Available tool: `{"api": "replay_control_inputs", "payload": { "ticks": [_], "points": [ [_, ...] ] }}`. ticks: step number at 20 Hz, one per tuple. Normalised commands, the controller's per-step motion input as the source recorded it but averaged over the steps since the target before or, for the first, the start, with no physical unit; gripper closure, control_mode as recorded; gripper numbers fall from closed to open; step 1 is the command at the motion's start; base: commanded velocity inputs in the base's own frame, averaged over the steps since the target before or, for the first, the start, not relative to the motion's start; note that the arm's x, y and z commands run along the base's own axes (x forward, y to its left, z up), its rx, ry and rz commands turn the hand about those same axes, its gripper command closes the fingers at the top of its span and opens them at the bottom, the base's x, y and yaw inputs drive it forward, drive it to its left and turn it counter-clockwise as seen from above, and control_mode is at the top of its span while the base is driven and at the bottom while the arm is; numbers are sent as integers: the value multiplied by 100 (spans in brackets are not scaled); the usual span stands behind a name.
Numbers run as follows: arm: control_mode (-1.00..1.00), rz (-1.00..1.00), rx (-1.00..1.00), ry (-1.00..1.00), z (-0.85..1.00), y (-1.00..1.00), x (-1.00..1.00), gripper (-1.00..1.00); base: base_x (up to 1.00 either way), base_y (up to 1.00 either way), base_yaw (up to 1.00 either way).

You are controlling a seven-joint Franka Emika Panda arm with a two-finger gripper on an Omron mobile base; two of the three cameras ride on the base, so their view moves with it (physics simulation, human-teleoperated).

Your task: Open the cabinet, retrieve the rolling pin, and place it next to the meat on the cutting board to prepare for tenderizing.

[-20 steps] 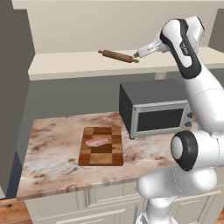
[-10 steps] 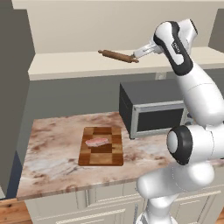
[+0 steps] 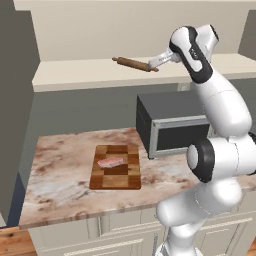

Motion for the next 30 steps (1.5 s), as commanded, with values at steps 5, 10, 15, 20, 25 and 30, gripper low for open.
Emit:
{"api": "replay_control_inputs", "payload": {
  "ticks": [5,10,15,20,25,30],
  "points": [
    [-100,0,-1,0,-12,10,24,-100,0,0,0],
    [-100,0,-1,0,-10,11,29,-100,0,0,0],
    [-100,0,-1,0,-9,10,30,-100,0,0,0],
    [-100,0,0,0,-12,12,29,-100,0,0,0],
    [-100,0,0,0,-13,17,20,-100,0,0,0],
    [-100,0,-8,4,-39,9,0,100,0,0,0]
  ]
}}
